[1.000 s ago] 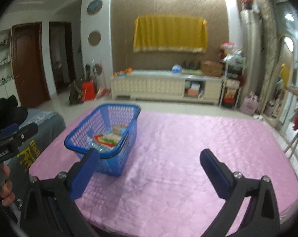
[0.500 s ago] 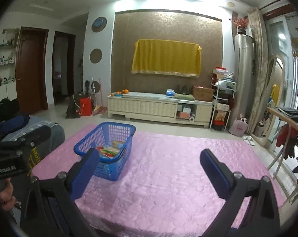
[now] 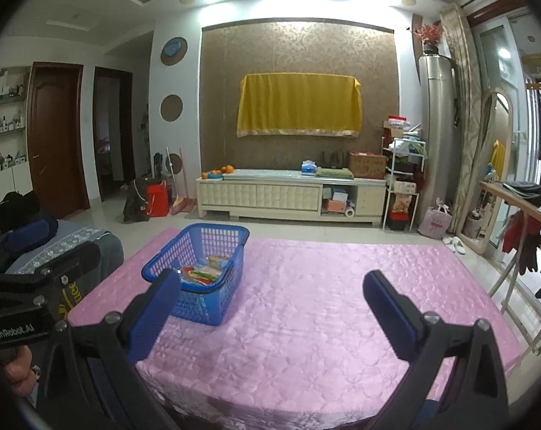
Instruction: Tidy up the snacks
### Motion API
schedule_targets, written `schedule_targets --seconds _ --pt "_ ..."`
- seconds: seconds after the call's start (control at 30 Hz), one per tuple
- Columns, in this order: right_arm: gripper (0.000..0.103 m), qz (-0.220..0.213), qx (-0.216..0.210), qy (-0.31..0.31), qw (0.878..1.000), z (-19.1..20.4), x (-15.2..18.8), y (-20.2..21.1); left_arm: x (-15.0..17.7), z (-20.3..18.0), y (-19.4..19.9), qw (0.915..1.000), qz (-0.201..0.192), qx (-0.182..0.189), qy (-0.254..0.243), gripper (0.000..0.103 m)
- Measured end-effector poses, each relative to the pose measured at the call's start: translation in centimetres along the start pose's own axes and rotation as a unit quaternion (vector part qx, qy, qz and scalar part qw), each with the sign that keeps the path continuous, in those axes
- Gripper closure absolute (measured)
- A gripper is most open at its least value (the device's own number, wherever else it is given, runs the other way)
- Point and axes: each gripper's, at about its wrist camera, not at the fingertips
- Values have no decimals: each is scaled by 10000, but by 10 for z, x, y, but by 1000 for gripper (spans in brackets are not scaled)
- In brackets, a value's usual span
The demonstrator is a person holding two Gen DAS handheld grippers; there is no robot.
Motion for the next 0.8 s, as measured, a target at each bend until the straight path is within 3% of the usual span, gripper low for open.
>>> schedule_targets --seconds 0.8 --pt "0 127 -92 -32 9999 8 5 4 3 8 1 9992 280 134 236 0"
Point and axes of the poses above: each gripper's, at about its wrist camera, not at the fingertips, and y roughly against the way its jaws point, z to its left, x to its underside, and after that the axes turned 4 degrees about x, right-handed
